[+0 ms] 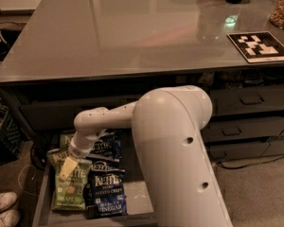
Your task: Pick green jalapeno chip bag from middle drawer and place on counter
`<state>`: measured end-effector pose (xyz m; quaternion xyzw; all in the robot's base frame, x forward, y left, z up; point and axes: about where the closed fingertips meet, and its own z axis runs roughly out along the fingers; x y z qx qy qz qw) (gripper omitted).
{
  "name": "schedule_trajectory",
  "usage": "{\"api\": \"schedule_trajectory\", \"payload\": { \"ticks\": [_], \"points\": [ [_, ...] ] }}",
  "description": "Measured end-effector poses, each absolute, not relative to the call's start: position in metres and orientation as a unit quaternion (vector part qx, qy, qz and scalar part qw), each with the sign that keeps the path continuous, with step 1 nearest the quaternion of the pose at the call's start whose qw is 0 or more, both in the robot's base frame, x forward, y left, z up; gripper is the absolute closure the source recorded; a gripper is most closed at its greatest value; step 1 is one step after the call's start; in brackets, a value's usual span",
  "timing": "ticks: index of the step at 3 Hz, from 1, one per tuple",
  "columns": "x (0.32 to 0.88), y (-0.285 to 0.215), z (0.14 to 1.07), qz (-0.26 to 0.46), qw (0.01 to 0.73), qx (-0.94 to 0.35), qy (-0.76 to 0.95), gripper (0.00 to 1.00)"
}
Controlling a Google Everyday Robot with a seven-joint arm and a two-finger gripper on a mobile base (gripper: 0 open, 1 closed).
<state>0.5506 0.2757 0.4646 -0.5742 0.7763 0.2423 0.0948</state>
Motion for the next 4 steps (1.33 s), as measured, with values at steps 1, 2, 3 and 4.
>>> {"api": "schedule_trajectory", "payload": {
  "ticks": [1, 2, 3, 4],
  "points": [
    [0.531, 0.263, 0.48, 0.232, 0.104, -0.568, 0.783, 0.0],
    [0.516, 0.253, 0.484, 0.228, 0.102, -0.565, 0.787, 0.0],
    [0.508, 0.256, 0.478, 0.235, 0.086, -0.574, 0.78, 0.0],
    [0.508, 0.266, 0.469, 0.247, 0.068, -0.585, 0.77, 0.02]
  ]
}}
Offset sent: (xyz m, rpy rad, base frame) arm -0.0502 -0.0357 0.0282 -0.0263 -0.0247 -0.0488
